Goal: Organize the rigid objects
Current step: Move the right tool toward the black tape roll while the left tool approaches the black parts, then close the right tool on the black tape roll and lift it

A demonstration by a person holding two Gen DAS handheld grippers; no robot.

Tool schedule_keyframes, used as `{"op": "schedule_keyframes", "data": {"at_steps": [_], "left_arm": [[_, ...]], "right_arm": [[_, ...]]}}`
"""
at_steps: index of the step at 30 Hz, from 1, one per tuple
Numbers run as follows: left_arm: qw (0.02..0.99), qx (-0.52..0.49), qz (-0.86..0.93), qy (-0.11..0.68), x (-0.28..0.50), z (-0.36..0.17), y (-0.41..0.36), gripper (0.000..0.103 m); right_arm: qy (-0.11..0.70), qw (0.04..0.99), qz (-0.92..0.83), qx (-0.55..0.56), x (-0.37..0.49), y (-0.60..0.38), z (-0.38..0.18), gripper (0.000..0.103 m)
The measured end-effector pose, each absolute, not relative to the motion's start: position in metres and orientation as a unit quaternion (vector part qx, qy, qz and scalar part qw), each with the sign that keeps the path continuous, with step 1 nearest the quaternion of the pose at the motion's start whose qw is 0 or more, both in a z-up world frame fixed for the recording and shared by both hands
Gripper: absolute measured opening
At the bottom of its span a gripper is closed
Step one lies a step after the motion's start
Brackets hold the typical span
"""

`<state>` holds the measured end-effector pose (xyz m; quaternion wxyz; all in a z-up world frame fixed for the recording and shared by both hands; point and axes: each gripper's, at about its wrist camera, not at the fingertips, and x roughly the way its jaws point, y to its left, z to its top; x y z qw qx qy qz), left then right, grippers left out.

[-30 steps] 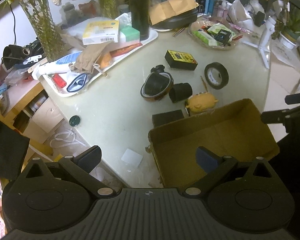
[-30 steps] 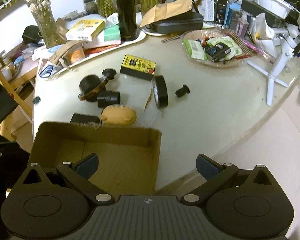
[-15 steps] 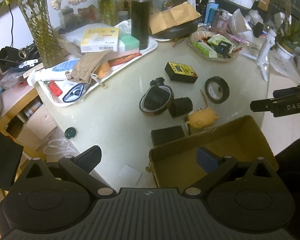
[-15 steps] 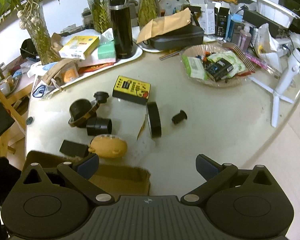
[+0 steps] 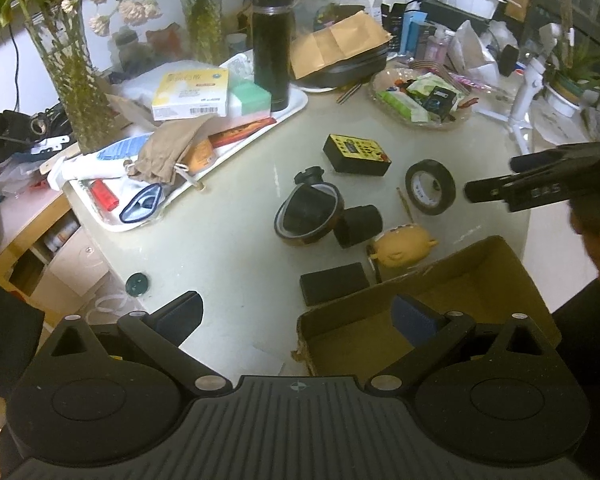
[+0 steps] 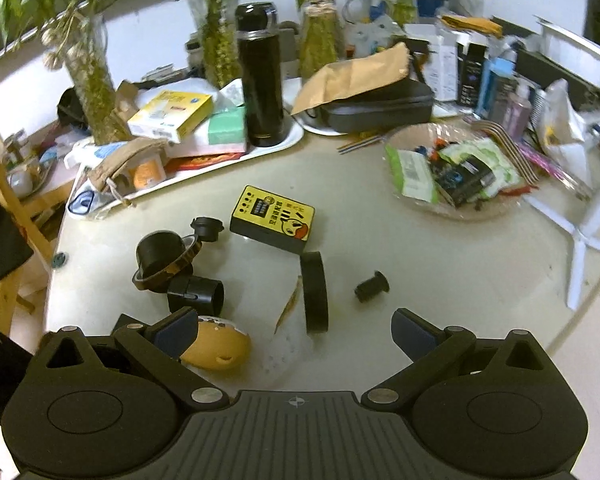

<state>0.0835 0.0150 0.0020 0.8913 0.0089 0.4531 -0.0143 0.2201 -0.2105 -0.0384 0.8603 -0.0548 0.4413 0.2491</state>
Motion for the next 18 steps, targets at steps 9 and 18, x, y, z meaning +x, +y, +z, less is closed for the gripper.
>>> {"op": "schedule_keyframes", "data": {"at_steps": [9,18], "left_arm": [[0.896,0.010,-0.036,0.442,0.086,-0.002,0.012,0.103],[0.896,0.005,-0.042,0.442,0.088,-0.005,0.015,0.103]], "right_arm": [[0.452,0.855,0.252,-0.049,0.240,-0.200,-0.069,0.094],[0.460,0.851,0.247,-0.051,0.263,-0.191,-0.089,0.077]]}}
